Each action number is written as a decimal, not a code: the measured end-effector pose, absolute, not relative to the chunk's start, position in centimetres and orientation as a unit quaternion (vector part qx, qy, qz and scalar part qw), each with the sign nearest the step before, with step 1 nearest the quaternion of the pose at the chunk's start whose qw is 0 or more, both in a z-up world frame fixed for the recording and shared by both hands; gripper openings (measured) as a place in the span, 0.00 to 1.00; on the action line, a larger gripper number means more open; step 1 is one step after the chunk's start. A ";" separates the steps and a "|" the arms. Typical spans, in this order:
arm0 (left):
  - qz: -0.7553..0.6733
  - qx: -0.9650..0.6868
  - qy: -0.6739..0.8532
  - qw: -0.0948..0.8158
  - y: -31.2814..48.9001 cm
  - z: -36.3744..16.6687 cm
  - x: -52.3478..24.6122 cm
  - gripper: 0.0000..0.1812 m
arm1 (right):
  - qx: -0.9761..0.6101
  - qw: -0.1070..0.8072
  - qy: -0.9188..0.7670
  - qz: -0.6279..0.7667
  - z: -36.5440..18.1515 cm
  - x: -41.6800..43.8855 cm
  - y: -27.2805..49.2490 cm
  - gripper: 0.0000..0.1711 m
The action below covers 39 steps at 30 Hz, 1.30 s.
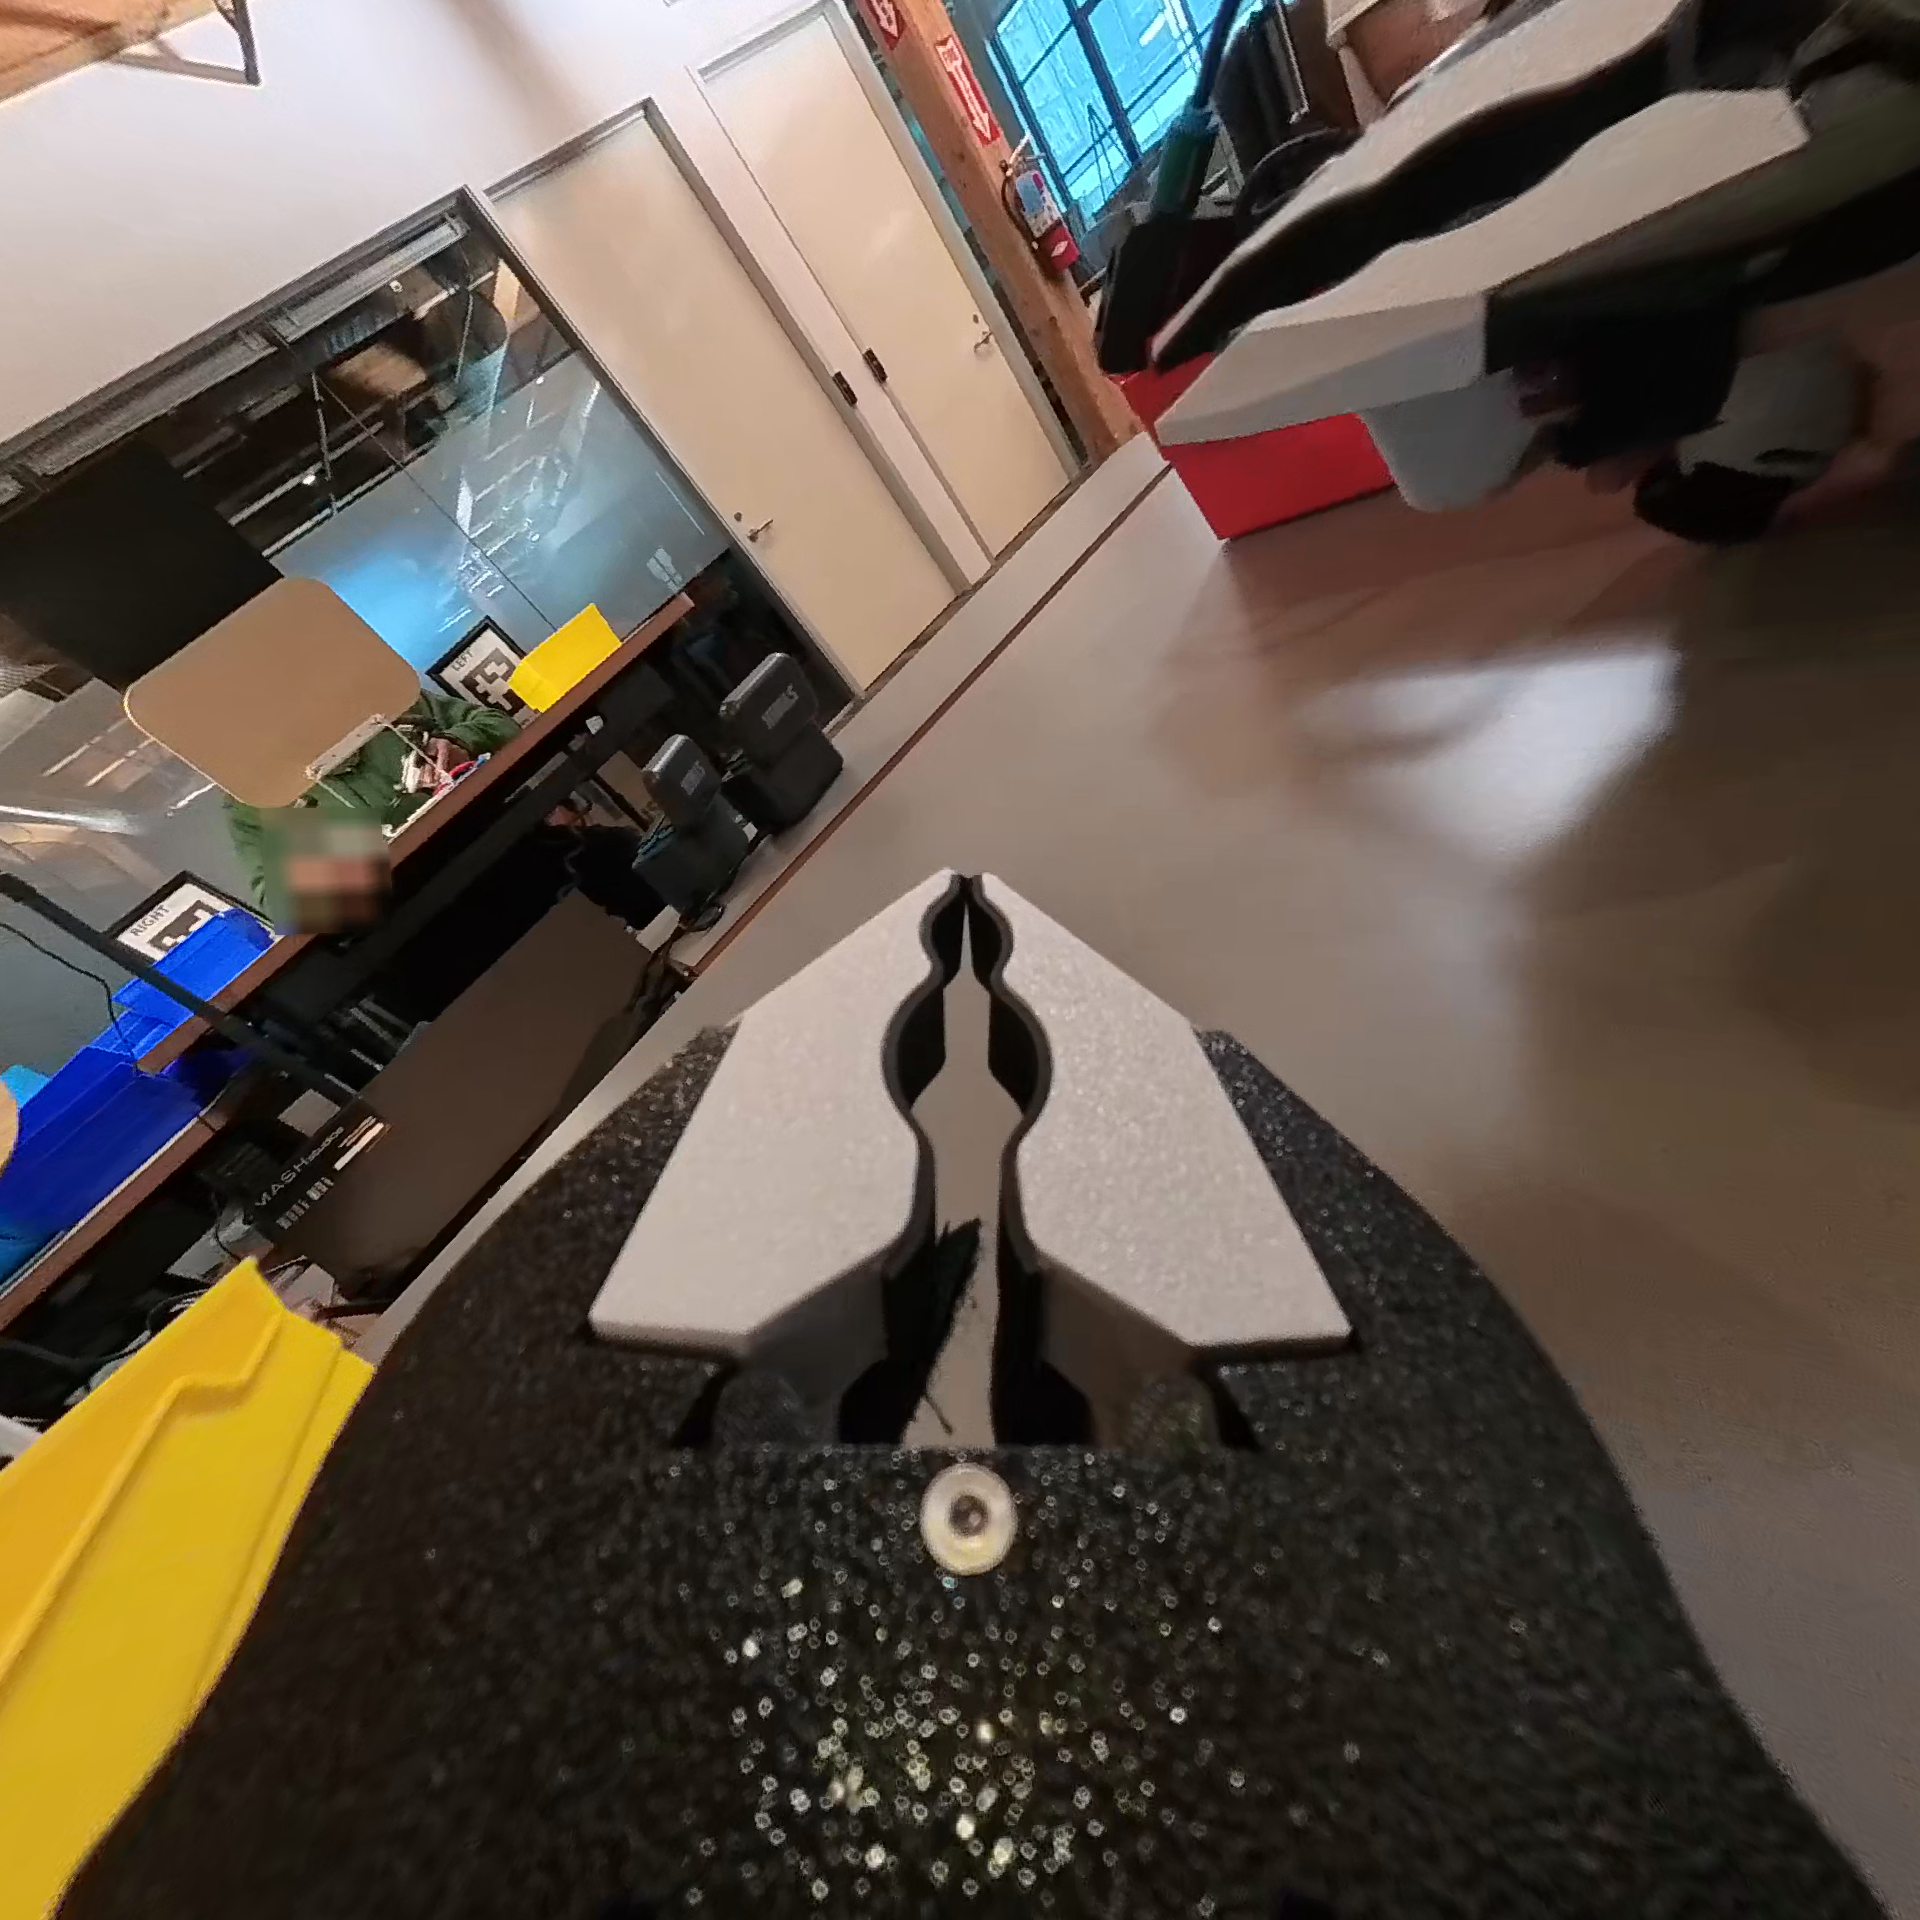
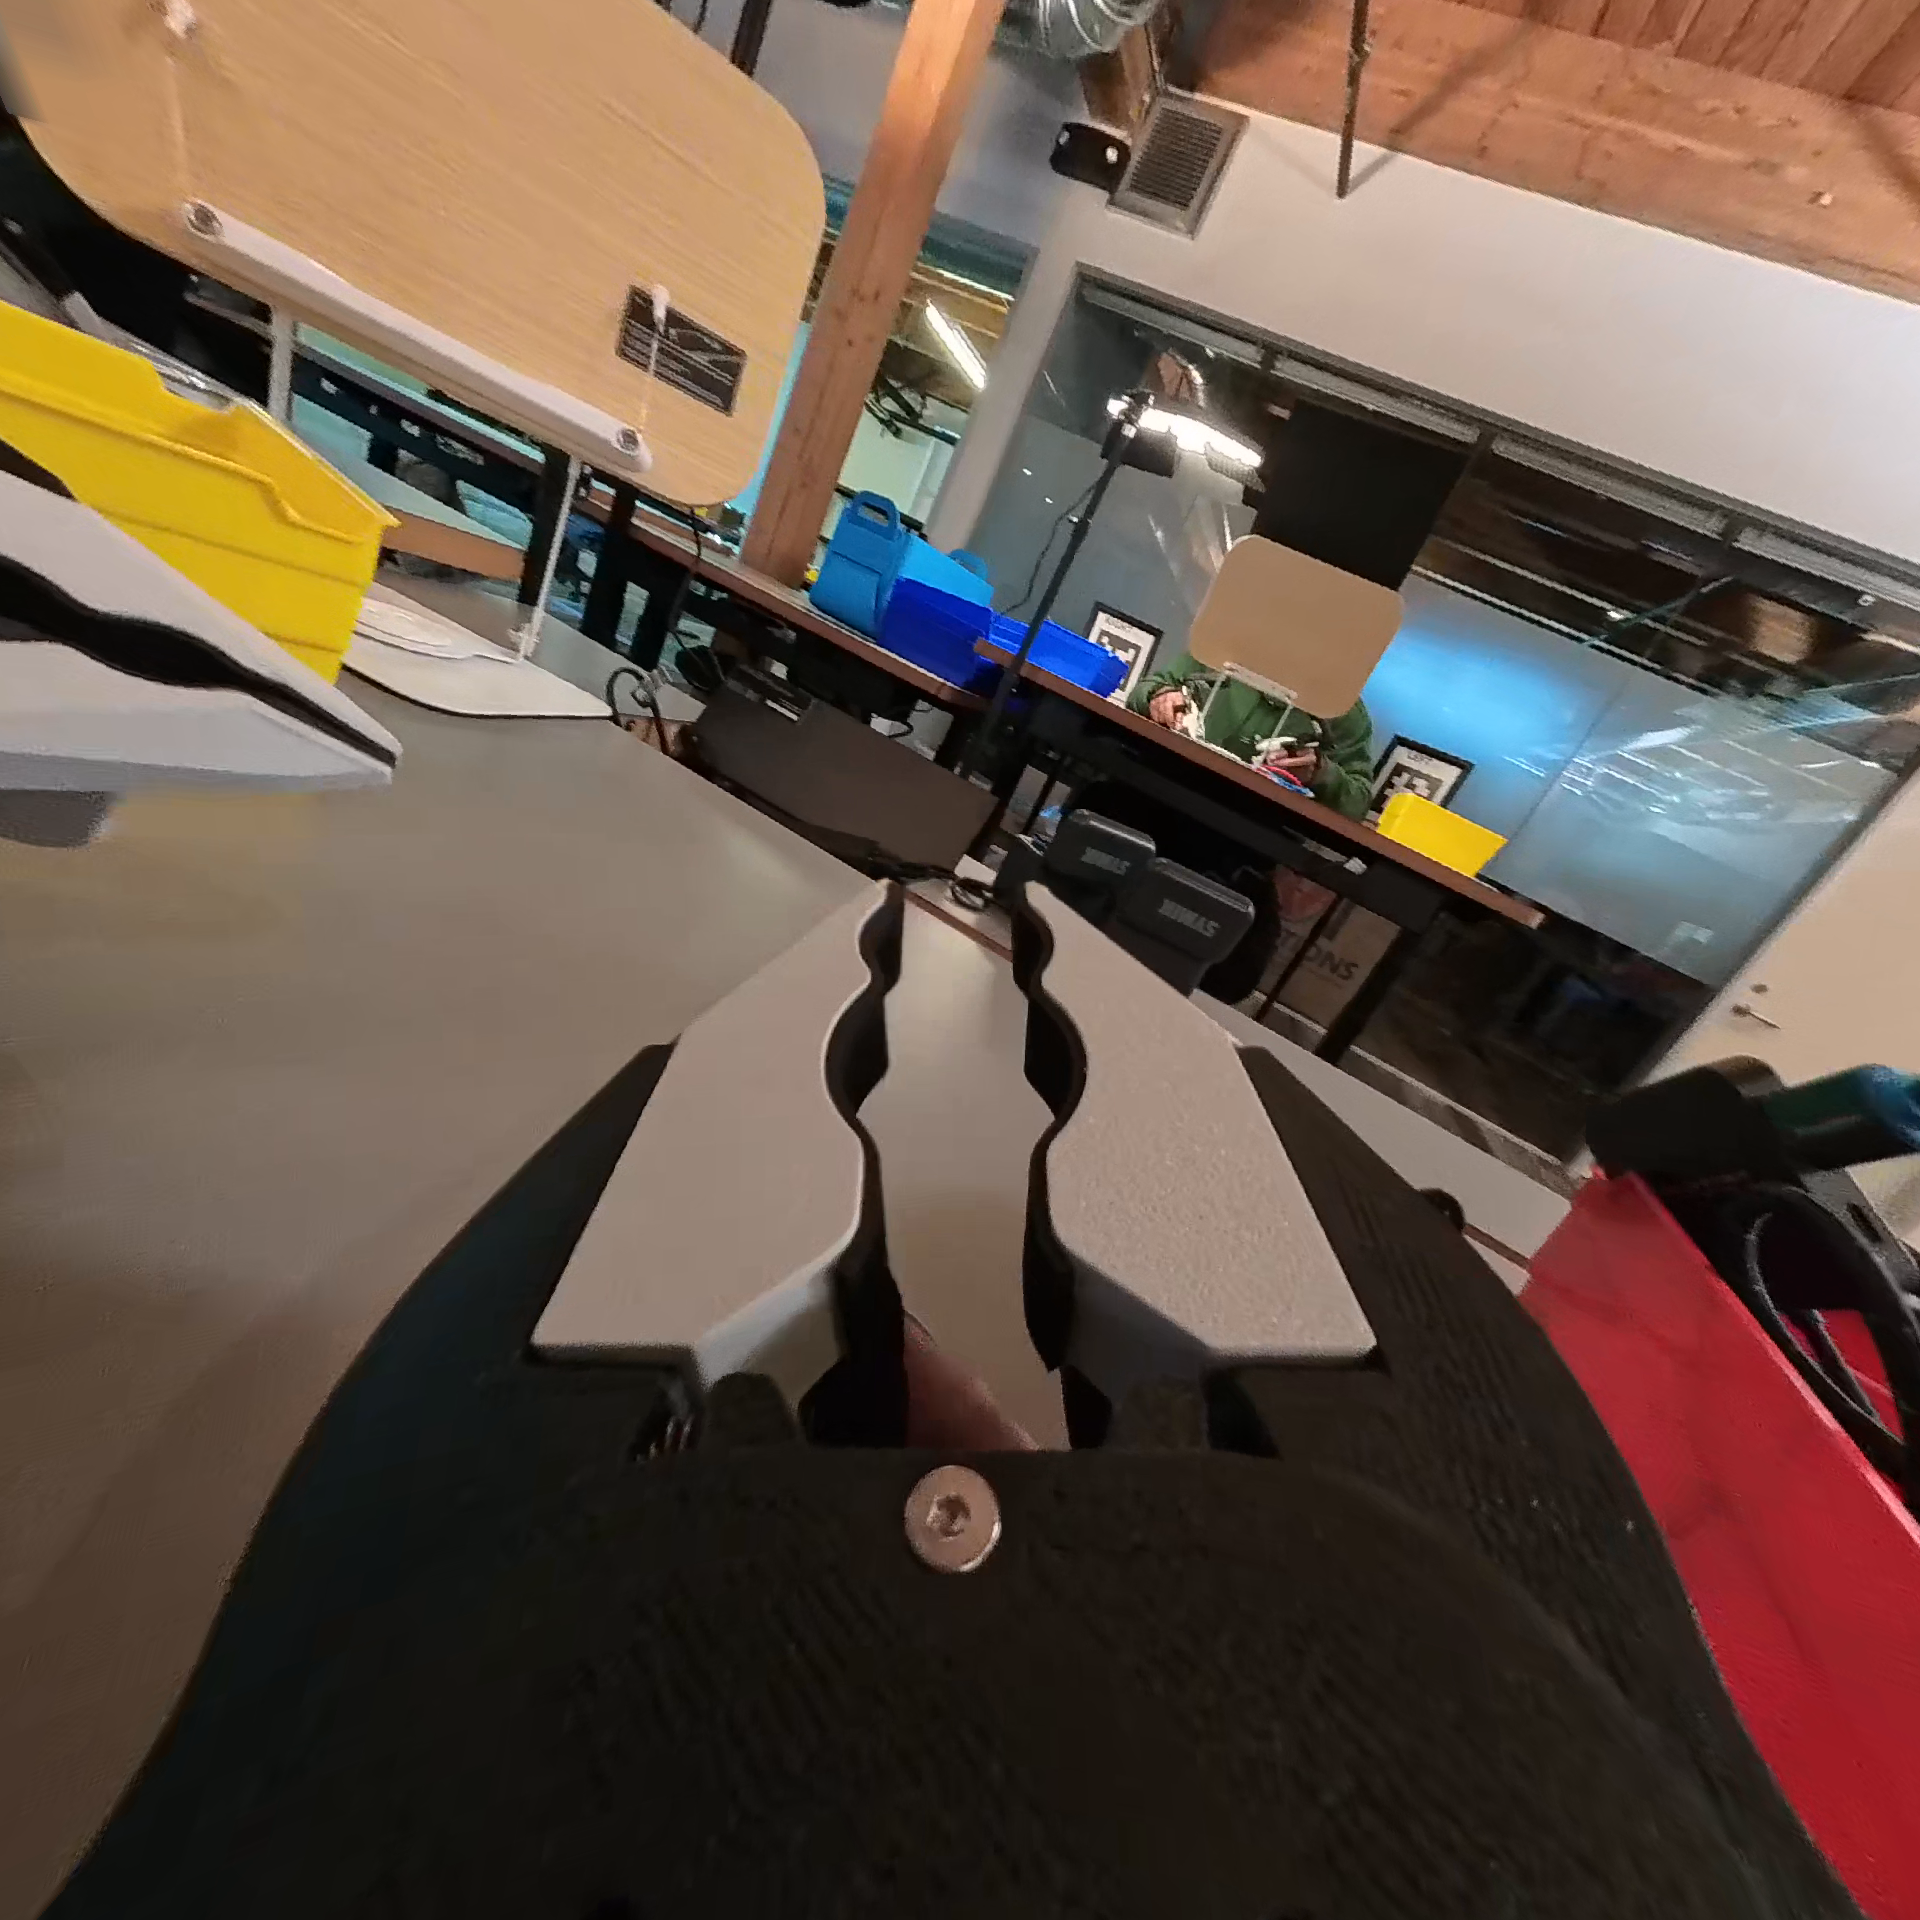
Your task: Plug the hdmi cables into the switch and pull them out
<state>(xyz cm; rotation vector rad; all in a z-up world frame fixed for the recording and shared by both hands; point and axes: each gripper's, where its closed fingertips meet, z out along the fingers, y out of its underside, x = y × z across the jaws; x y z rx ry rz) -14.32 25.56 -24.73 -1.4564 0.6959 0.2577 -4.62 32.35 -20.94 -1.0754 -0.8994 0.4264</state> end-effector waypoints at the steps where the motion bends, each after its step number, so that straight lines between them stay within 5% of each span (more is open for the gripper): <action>1: 0.112 -0.652 0.312 0.682 25.5 -24.8 -14.2 0.00 | -0.489 0.743 -0.410 0.203 -20.8 -4.6 32.2 0.13; 8: 0.084 -0.704 0.240 0.663 22.8 -22.2 -13.9 0.24 | -0.478 0.737 -0.421 0.225 -20.6 -4.5 31.2 0.17; 10: 0.042 -0.714 0.244 0.655 20.8 -20.9 -12.2 0.40 | -0.474 0.736 -0.435 0.213 -20.9 -4.8 31.0 0.17; 12: 0.021 -0.743 0.248 0.621 19.1 -20.8 -11.7 0.66 | -0.470 0.734 -0.446 0.206 -21.1 -5.1 30.7 0.17; 14: 0.074 -0.763 0.232 0.599 17.7 -20.5 -13.8 0.73 | -0.471 0.732 -0.452 0.196 -21.3 -5.2 30.7 0.17; 20: 0.332 -0.764 0.074 0.548 12.4 -17.0 -26.4 0.48 | -0.500 0.722 -0.451 0.159 -22.2 -4.8 32.1 0.17; 23: 0.317 -0.838 0.034 0.443 11.0 -21.0 -29.5 0.67 | -0.504 0.723 -0.446 0.156 -22.2 -4.5 32.4 0.16; 26: 0.317 -0.872 0.030 0.371 10.2 -24.2 -30.8 0.67 | -0.502 0.723 -0.449 0.153 -22.3 -4.5 32.4 0.16; 29: 0.282 -0.901 0.028 0.329 9.6 -26.6 -31.0 0.58 | -0.496 0.722 -0.460 0.145 -22.5 -4.7 32.2 0.16; 32: 0.285 -0.906 0.068 0.305 9.4 -27.6 -31.0 0.38 | -0.493 0.721 -0.467 0.139 -22.6 -4.9 32.0 0.15; 35: 0.311 -0.910 0.078 0.264 9.0 -28.5 -31.7 0.37 | -0.494 0.721 -0.466 0.140 -22.6 -4.8 32.1 0.15; 39: 0.304 -0.911 0.067 0.271 8.8 -28.0 -32.1 0.20 | -0.496 0.720 -0.464 0.140 -22.6 -4.7 32.2 0.15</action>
